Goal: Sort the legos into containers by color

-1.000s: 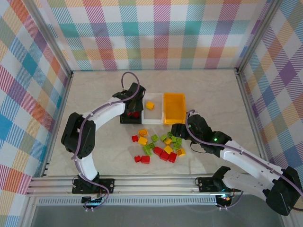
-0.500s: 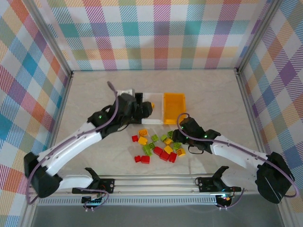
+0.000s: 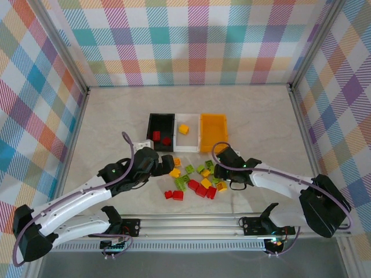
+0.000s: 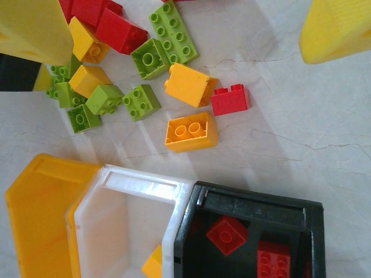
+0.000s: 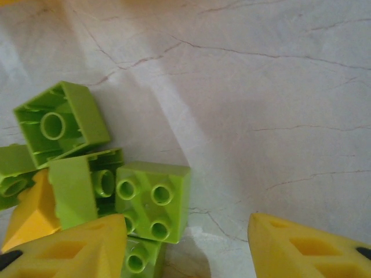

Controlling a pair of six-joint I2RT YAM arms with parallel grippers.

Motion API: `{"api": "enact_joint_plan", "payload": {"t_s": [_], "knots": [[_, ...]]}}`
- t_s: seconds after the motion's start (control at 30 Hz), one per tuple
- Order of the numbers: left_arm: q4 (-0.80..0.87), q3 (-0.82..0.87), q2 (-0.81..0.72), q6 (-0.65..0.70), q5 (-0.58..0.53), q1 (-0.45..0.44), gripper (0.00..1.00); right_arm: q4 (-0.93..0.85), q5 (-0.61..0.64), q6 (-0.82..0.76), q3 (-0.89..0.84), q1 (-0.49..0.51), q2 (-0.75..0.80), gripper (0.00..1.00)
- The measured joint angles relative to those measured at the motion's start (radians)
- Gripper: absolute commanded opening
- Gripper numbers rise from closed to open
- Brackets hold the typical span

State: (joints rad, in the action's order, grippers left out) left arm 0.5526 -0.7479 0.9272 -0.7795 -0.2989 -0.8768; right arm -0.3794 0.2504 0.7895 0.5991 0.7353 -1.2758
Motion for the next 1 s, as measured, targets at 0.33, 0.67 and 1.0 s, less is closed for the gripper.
{"api": "enact_joint_plan", "payload": {"t_s": [0.33, 0.67, 1.0], "knots": [[0.025, 0.058, -0.044, -0.035, 0.002, -0.027, 1.00, 0.063, -0.008, 0.016, 0.009, -0.091, -0.048, 0.47], [0.025, 0.066, -0.077, -0.040, 0.001, -0.028, 1.00, 0.003, -0.010, -0.056, -0.035, -0.145, 0.130, 0.67], [0.025, 0.085, -0.121, -0.043, -0.009, -0.031, 1.00, 0.021, -0.031, -0.087, 0.041, -0.145, -0.124, 0.59]]}}
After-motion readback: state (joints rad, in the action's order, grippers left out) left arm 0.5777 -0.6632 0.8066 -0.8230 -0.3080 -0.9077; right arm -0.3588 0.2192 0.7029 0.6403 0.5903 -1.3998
